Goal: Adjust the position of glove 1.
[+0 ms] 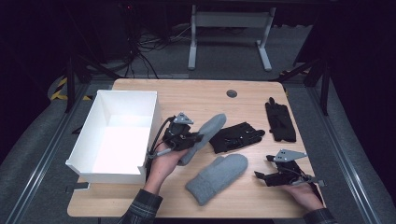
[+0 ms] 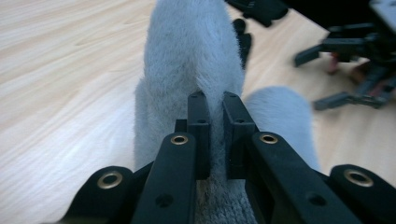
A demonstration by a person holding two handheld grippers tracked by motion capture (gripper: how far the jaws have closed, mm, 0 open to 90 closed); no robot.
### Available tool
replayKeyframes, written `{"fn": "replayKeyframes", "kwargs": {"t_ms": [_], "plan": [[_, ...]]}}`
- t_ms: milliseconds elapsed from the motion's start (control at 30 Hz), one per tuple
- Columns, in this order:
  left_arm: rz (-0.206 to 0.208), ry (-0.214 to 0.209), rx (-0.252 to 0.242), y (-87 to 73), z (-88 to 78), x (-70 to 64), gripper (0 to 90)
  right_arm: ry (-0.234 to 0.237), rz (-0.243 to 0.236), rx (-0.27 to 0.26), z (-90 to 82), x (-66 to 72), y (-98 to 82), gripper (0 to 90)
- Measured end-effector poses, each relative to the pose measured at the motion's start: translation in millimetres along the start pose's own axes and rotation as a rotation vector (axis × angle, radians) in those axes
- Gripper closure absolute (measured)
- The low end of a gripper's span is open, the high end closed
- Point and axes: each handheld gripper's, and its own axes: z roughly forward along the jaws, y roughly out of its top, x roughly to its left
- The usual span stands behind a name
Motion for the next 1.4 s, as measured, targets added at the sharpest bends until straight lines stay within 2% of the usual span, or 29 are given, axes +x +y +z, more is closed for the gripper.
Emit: {"fn": "replayKeyframes", "kwargs": {"t_ms": [67, 567, 767, 1000, 1400], "plan": [[0.01, -0.026, 0.004, -2.3, -1.5, -7.5, 84.4, -0.001, -0.002, 0.001, 0.0, 0.1, 0.0, 15.8], [0.064, -0.094, 0.058, -22.0, 9.6, -46.5, 84.4, 0.0, 0.005, 0.0, -0.3, -0.4, 0.0, 15.8], [0.09, -0.095, 0.076, -26.9, 13.1, -53.7, 84.4, -0.001, 0.005, 0.001, -0.3, -0.4, 0.1, 15.8], [0.114, -0.119, 0.096, -35.0, 17.7, -62.5, 84.4, -0.003, 0.003, 0.001, -0.1, -0.2, 0.0, 15.8], [0.132, -0.157, 0.138, -45.0, 38.2, -70.4, 84.3, -0.008, -0.001, 0.003, 0.0, 0.3, 0.1, 15.8]]}}
